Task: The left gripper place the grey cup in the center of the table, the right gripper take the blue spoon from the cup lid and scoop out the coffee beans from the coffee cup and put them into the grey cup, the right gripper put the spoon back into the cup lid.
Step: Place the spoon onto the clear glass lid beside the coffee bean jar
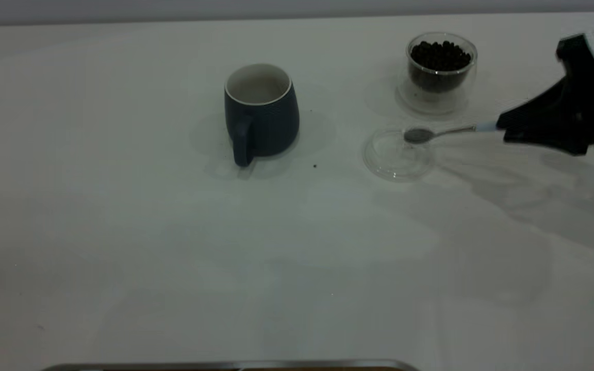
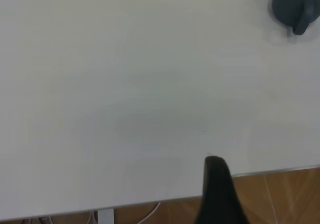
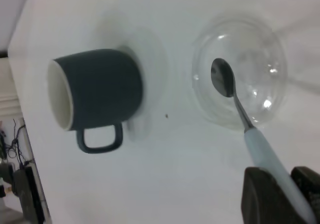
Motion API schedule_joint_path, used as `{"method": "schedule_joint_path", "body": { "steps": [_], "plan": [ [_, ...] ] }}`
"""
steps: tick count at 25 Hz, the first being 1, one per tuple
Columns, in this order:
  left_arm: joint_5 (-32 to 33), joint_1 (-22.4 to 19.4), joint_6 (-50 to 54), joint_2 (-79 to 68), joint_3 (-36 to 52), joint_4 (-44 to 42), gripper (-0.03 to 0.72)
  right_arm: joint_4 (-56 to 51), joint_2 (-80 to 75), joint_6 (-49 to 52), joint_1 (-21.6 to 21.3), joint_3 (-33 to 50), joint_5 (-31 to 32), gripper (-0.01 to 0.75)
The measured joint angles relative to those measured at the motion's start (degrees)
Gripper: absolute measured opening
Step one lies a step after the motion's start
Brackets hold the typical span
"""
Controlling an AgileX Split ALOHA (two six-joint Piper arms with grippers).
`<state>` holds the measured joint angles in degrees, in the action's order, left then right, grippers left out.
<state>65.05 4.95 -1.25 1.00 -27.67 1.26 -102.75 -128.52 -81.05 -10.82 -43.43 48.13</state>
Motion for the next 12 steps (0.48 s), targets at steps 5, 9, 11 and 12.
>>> {"method": "schedule_joint_path", "body": {
  "steps": [5,9,11,12],
  "plan": [
    [0.0,0.0,0.07,0.0,0.0,0.0,0.568,0.0,-4.43,-1.58,0.0,-2.77,1.77,0.112],
    [0.0,0.0,0.07,0.0,0.0,0.0,0.568,0.0,-7.18,-3.0,0.0,-5.35,3.82,0.112],
    [0.0,0.0,0.07,0.0,0.0,0.0,0.568,0.0,-8.67,-3.59,0.0,-6.62,5.16,0.112],
    [0.0,0.0,0.07,0.0,0.0,0.0,0.568,0.0,-9.57,-4.03,0.0,-7.16,6.06,0.112]
  ]
}}
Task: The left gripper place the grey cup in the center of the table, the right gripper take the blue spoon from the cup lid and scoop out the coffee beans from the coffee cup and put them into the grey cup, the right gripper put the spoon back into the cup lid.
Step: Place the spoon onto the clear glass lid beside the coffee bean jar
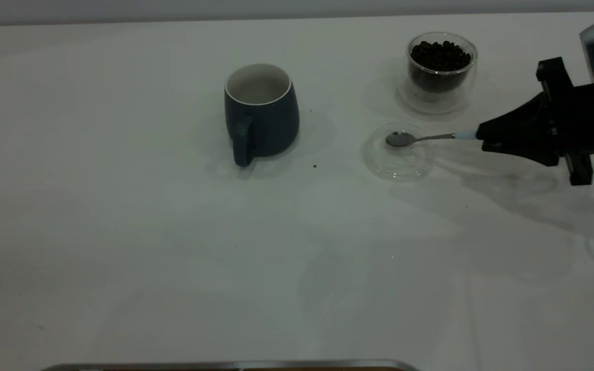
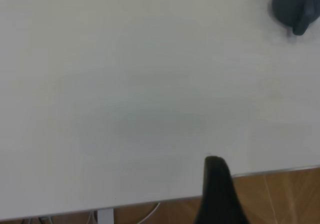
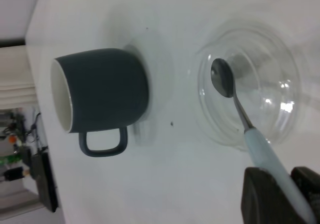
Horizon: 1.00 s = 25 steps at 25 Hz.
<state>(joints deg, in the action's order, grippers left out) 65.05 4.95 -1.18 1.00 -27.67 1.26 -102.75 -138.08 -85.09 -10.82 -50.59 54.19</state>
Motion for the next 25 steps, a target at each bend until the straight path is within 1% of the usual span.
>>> {"method": "schedule_joint_path", "body": {
  "steps": [5,10,18,22,25],
  "plan": [
    [0.0,0.0,0.0,0.0,0.0,0.0,0.568,0.0,-3.32,-1.5,0.17,-2.04,2.55,0.112],
    [0.0,0.0,0.0,0.0,0.0,0.0,0.568,0.0,-3.58,-3.24,1.18,-2.16,2.74,0.112],
    [0.0,0.0,0.0,0.0,0.0,0.0,0.568,0.0,-3.83,-3.41,1.19,-2.16,2.09,0.112],
    [0.0,0.0,0.0,0.0,0.0,0.0,0.568,0.0,-3.83,-3.41,1.19,-2.16,2.09,0.142],
    [0.0,0.0,0.0,0.0,0.0,0.0,0.568,0.0,-3.83,-3.89,1.19,-2.16,2.21,0.221]
  ]
}}
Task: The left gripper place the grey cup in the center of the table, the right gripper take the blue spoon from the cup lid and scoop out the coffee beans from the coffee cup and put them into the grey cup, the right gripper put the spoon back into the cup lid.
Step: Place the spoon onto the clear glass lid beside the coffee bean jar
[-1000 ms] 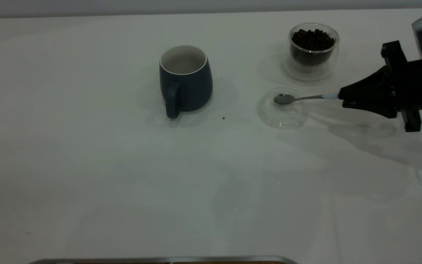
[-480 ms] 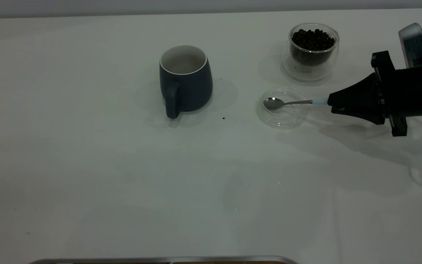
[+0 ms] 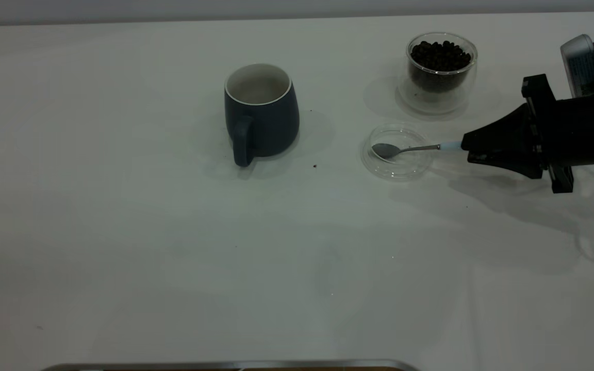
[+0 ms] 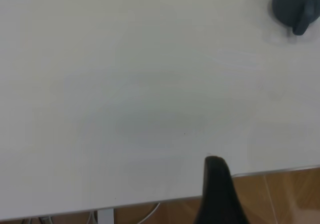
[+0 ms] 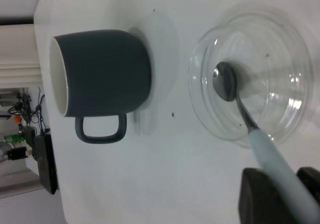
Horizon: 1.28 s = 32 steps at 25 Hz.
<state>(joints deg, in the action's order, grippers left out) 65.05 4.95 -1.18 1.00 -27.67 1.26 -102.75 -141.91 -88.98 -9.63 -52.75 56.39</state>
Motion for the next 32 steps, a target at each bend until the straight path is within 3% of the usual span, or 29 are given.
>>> {"method": "schedule_joint_path", "body": {
  "steps": [6,10,18,32],
  "plan": [
    [0.0,0.0,-0.07,0.0,0.0,0.0,0.568,0.0,0.0,-1.5,0.0,0.0,3.17,0.5],
    [0.0,0.0,-0.07,0.0,0.0,0.0,0.568,0.0,0.0,-1.48,0.06,0.0,4.92,0.601],
    [0.0,0.0,-0.07,0.0,0.0,0.0,0.568,0.0,0.0,-1.02,3.87,0.0,2.87,0.605],
    [0.0,0.0,-0.07,0.0,0.0,0.0,0.568,0.0,0.0,3.6,4.01,0.0,-5.42,0.593]
  ]
}}
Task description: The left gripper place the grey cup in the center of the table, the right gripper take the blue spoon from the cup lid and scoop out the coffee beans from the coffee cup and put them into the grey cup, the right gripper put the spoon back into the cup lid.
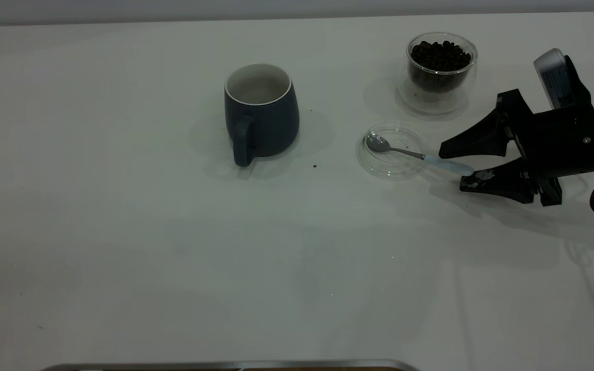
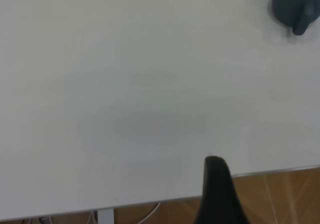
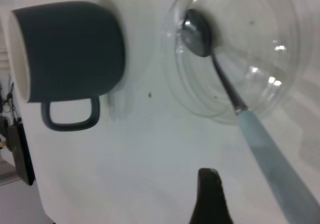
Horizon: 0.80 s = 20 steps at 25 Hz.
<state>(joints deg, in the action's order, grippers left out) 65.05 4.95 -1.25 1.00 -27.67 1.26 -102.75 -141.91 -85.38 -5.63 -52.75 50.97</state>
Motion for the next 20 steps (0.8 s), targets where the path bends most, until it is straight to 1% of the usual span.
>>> {"method": "schedule_joint_path", "body": {
  "steps": [3,5,7,10,13,15,18,20],
  "plan": [
    [0.0,0.0,0.0,0.0,0.0,0.0,0.568,0.0,0.11,0.21,-0.25,0.0,-0.55,0.593],
    [0.0,0.0,0.09,0.0,0.0,0.0,0.568,0.0,0.91,0.32,-1.3,0.0,-0.76,0.593],
    [0.0,0.0,0.09,0.0,0.0,0.0,0.568,1.13,2.62,0.9,-3.04,0.0,-1.17,0.593],
    [0.0,0.0,0.09,0.0,0.0,0.0,0.568,4.95,7.11,3.92,-6.73,1.09,-1.92,0.593],
    [0.0,0.0,0.09,0.0,0.0,0.0,0.568,11.53,13.68,9.71,-11.28,3.41,-3.17,0.593],
    [0.0,0.0,0.09,0.0,0.0,0.0,0.568,17.23,18.85,14.54,-13.22,4.93,-4.72,0.593],
    [0.0,0.0,0.09,0.0,0.0,0.0,0.568,27.26,28.0,25.38,-13.19,6.72,-6.88,0.593],
    [0.0,0.0,0.09,0.0,0.0,0.04,0.568,35.64,35.12,33.52,-11.32,7.65,-7.96,0.593]
  ]
}}
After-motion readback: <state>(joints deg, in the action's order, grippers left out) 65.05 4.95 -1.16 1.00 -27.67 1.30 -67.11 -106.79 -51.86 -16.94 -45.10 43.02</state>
